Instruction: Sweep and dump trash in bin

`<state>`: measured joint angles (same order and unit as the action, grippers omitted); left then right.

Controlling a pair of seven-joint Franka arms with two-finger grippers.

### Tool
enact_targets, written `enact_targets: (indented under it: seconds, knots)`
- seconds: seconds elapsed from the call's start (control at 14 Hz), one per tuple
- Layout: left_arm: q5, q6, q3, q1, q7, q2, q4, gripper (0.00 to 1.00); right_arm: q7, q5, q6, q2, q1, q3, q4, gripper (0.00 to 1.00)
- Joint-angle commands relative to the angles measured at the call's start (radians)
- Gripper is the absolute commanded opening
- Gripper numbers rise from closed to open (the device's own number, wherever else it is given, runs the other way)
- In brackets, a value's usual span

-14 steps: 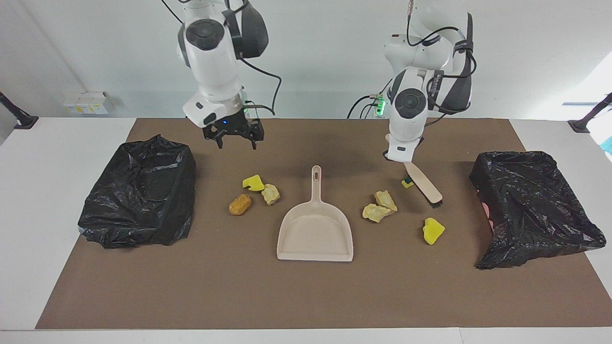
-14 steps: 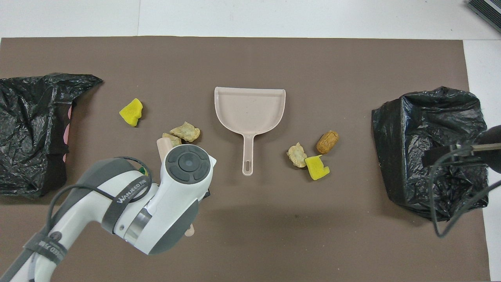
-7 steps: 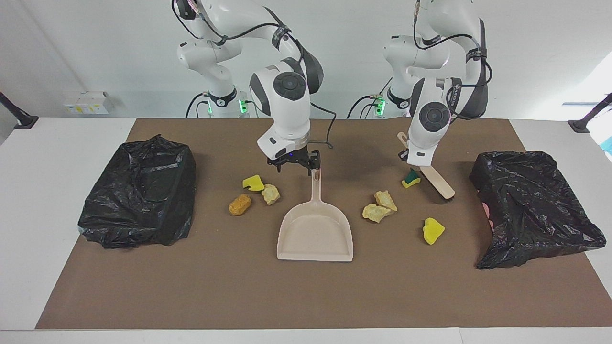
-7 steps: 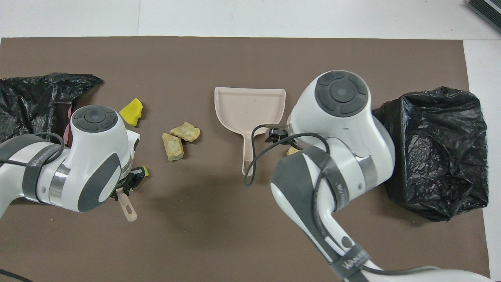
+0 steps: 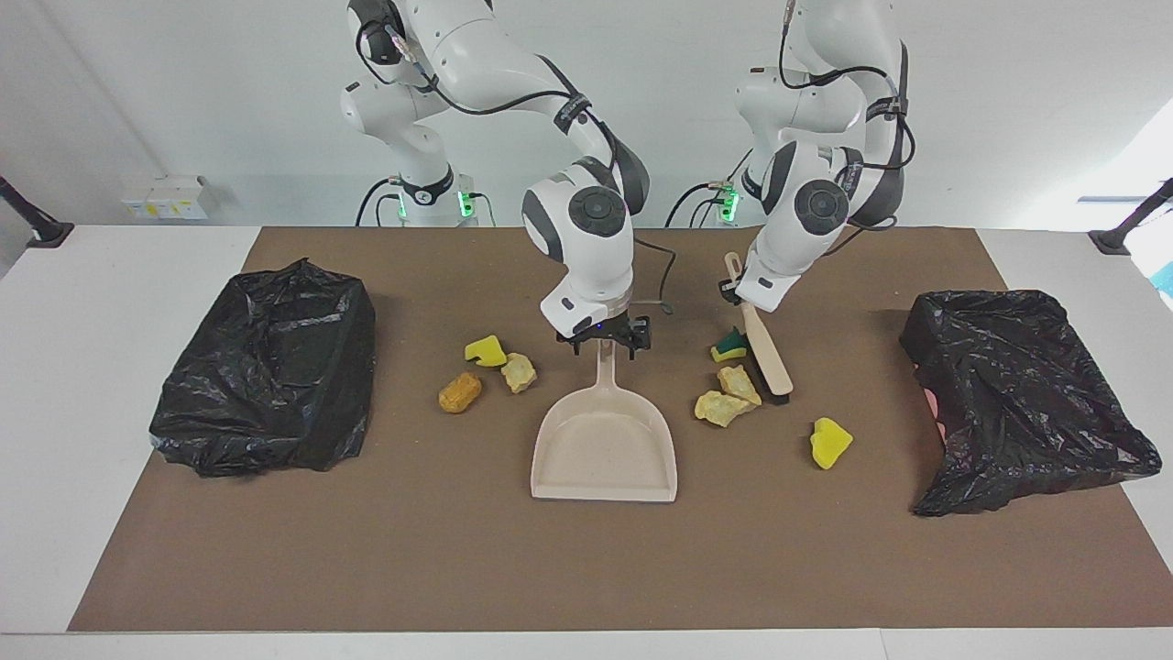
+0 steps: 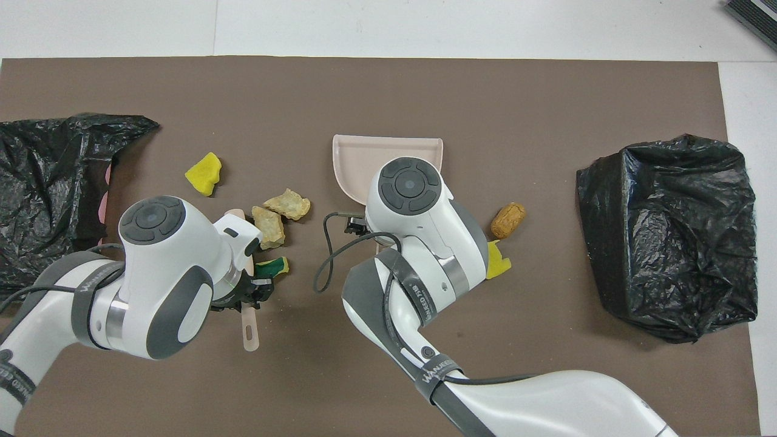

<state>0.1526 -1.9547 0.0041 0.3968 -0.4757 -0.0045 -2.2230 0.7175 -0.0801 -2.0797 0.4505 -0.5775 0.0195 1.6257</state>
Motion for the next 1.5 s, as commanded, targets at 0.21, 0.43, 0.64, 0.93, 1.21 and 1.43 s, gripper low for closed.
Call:
enact_targets:
  seconds: [0.21,0.43,0.64,0.93,1.21,1.43]
  knots:
    - [0.031,0.008,0.022,0.002,0.025,-0.005,0.038,0.00,-0.072,-0.026,-0.020,0.016,0.010,0.000,0.006,0.38]
    - [0.018,0.036,0.020,-0.076,0.028,0.014,0.115,0.00,-0.059,-0.026,0.001,0.013,0.005,-0.001,0.005,0.00]
    - [-0.057,0.001,0.020,-0.154,0.073,0.059,0.173,0.00,-0.216,-0.026,0.003,0.004,0.016,0.000,0.000,0.00]
    - [-0.068,-0.036,0.020,-0.286,0.302,0.086,0.201,0.00,-0.566,-0.026,0.157,-0.133,0.108,-0.003,0.013,0.00]
    - [-0.111,-0.119,0.020,-0.384,0.524,0.152,0.204,0.00,-0.864,0.011,0.299,-0.240,0.101,-0.004,0.065,0.00]
    - [-0.117,-0.148,0.020,-0.404,0.693,0.185,0.207,0.00,-1.172,0.019,0.297,-0.271,0.102,-0.003,0.129,0.00]
